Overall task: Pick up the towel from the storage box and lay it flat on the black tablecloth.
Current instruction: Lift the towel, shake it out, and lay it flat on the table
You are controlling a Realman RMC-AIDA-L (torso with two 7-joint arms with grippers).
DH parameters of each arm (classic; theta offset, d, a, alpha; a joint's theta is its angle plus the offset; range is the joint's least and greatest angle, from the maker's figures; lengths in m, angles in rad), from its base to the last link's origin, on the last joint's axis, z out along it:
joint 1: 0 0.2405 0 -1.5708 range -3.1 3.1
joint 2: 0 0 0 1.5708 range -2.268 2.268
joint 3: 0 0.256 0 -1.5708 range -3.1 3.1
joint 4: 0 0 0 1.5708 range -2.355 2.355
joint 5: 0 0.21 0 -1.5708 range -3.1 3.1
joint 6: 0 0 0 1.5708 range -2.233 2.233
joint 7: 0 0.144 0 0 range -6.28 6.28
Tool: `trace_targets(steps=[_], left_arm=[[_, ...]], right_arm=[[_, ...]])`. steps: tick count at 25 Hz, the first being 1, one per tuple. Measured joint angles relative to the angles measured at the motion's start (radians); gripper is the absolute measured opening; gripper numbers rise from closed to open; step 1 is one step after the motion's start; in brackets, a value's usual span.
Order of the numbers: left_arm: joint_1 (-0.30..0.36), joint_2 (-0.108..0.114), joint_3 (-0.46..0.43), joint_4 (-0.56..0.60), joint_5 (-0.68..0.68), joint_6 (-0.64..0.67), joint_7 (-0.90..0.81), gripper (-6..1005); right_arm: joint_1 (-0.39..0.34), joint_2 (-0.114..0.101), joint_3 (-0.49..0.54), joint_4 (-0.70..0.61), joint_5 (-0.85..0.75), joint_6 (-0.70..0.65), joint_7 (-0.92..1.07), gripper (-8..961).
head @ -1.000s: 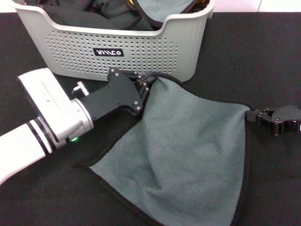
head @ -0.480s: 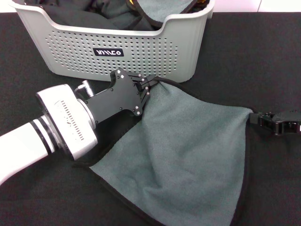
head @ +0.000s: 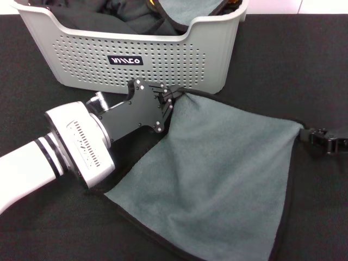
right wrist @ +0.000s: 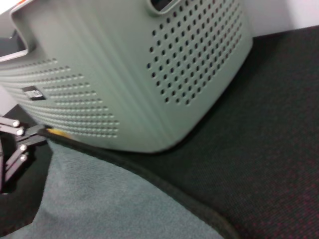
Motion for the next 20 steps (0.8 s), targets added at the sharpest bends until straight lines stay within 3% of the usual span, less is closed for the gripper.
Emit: trace_targets(steps=[20], left_arm=[[0.002,0.0,0.039,0.001,-0.006,0.053,0.106,10]], right_arm=[[-0.063,-0.004,-0.007,-0.112,-0.061,0.015,0.094,52]])
